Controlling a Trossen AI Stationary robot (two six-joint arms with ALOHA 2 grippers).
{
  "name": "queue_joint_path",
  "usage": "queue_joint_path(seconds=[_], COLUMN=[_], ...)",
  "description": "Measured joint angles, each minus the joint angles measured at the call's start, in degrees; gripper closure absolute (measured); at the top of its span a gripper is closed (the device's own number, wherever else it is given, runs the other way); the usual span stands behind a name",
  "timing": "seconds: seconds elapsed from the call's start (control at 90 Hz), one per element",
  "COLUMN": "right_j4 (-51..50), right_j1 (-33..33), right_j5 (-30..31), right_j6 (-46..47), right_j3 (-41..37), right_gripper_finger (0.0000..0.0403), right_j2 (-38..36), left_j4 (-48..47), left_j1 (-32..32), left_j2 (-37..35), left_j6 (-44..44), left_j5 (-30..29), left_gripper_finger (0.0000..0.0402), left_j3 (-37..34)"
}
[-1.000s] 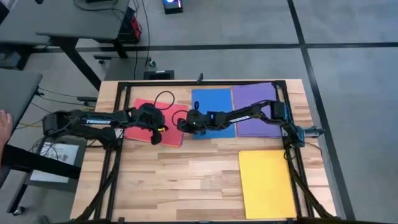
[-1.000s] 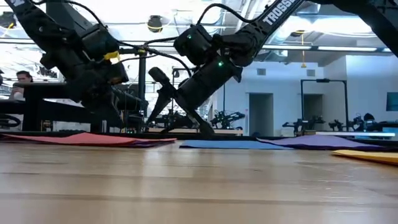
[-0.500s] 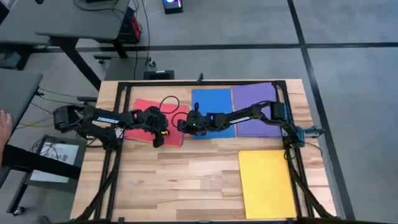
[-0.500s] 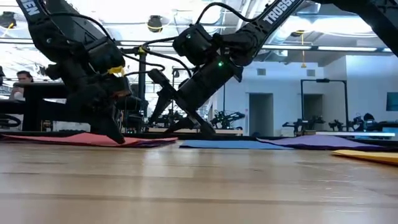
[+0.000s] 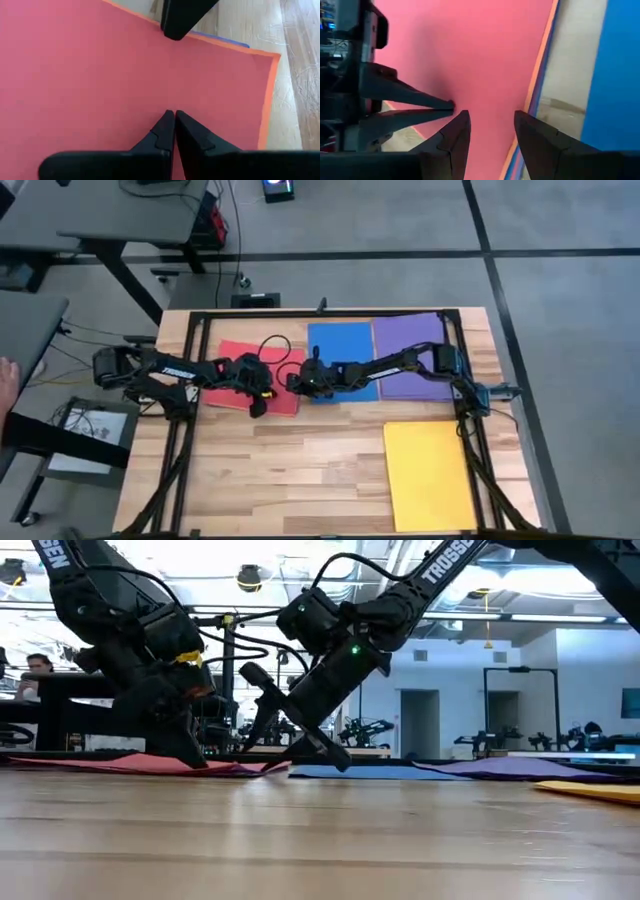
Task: Organize paper
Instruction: Put the pink paper into the bottom center of the table
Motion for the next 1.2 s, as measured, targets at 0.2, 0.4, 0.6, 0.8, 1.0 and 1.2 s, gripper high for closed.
queue_joint_path(seconds=[0.2, 0.4, 0.6, 0.8, 1.0, 1.2], right_j4=[-0.9, -1.4, -1.8, -2.0, -2.1, -2.6], right_j1=[0.0, 0.4, 0.4, 0.5, 0.5, 0.5], right_j5=[0.0, 0.0, -0.1, -0.8, -1.5, -3.1], right_j6=[0.6, 1.3, 2.1, 2.1, 2.6, 2.9], right_j3=[0.0, 0.0, 0.1, 0.1, 0.1, 0.1], right_gripper_finger=[0.0258, 0.0258, 0.0258, 0.0258, 0.0258, 0.0258], right_j2=[0.0, -0.1, -0.1, -0.1, -0.1, -0.3], left_j4=[0.1, 1.3, 1.6, 1.7, 1.8, 1.9], left_j1=[0.0, 0.0, 0.0, 0.0, 0.0, 0.0], left_j2=[0.0, 0.1, 0.1, 0.1, 0.1, 0.1], left_j6=[0.0, -0.1, -0.2, -0.2, 0.2, 0.2], left_j5=[0.0, 0.0, 0.0, 0.0, 0.0, 0.0], left_gripper_finger=[0.04, 0.04, 0.04, 0.04, 0.04, 0.04], left_j3=[0.0, -0.1, -0.2, -0.2, -0.2, -0.2])
